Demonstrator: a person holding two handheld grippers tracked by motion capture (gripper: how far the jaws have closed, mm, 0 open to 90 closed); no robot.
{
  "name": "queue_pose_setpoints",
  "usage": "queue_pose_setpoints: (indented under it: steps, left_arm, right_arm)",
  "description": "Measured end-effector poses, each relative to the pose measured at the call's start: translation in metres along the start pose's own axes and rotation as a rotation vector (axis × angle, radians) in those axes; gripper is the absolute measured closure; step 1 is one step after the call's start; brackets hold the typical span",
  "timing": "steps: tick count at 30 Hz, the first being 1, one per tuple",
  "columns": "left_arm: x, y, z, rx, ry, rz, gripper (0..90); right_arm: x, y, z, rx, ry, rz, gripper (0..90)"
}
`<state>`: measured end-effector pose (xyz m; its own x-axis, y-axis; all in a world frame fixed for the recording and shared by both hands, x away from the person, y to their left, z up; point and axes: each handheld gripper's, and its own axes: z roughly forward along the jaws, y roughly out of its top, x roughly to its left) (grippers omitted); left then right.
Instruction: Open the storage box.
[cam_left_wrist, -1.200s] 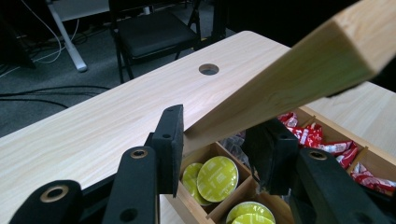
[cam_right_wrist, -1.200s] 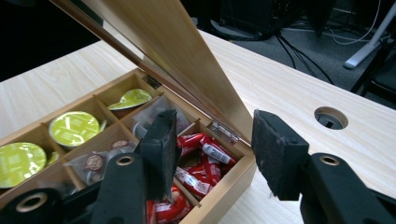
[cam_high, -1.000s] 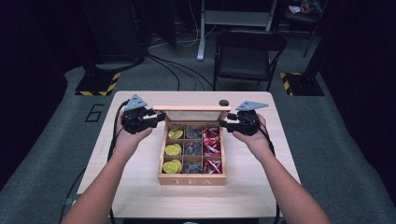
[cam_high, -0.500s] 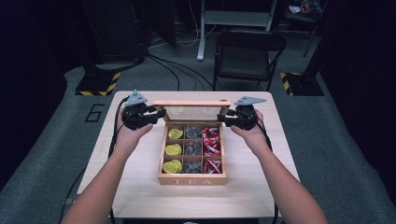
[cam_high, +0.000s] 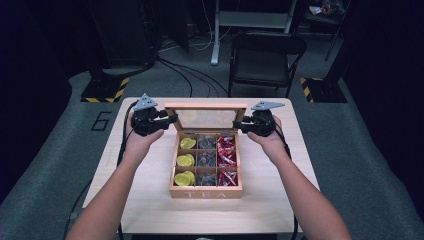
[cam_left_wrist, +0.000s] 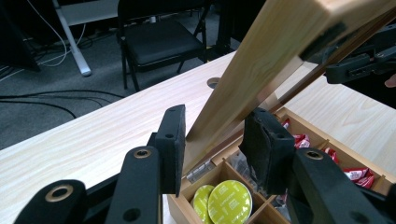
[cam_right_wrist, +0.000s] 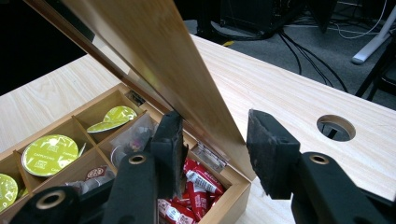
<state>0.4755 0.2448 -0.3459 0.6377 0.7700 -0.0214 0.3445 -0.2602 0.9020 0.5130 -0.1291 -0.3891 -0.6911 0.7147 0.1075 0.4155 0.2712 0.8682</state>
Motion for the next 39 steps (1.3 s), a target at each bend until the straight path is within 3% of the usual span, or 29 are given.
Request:
queue_pose_setpoints:
  steps: [16,33,39]
  left_arm:
    - [0.004,0.001,0.005,0.002,0.01,-0.025,59.7]
    - [0.012,-0.017,0.004,0.032,0.038,-0.085,57.2]
    - [0.008,-0.024,0.001,0.044,0.043,-0.079,57.2]
  right_arm:
    - [-0.003,0.007,0.004,0.009,-0.003,-0.001,57.3]
    - [-0.008,0.011,0.008,0.009,-0.006,0.014,58.7]
    - [-0.009,0.014,0.009,0.015,-0.008,0.021,59.5]
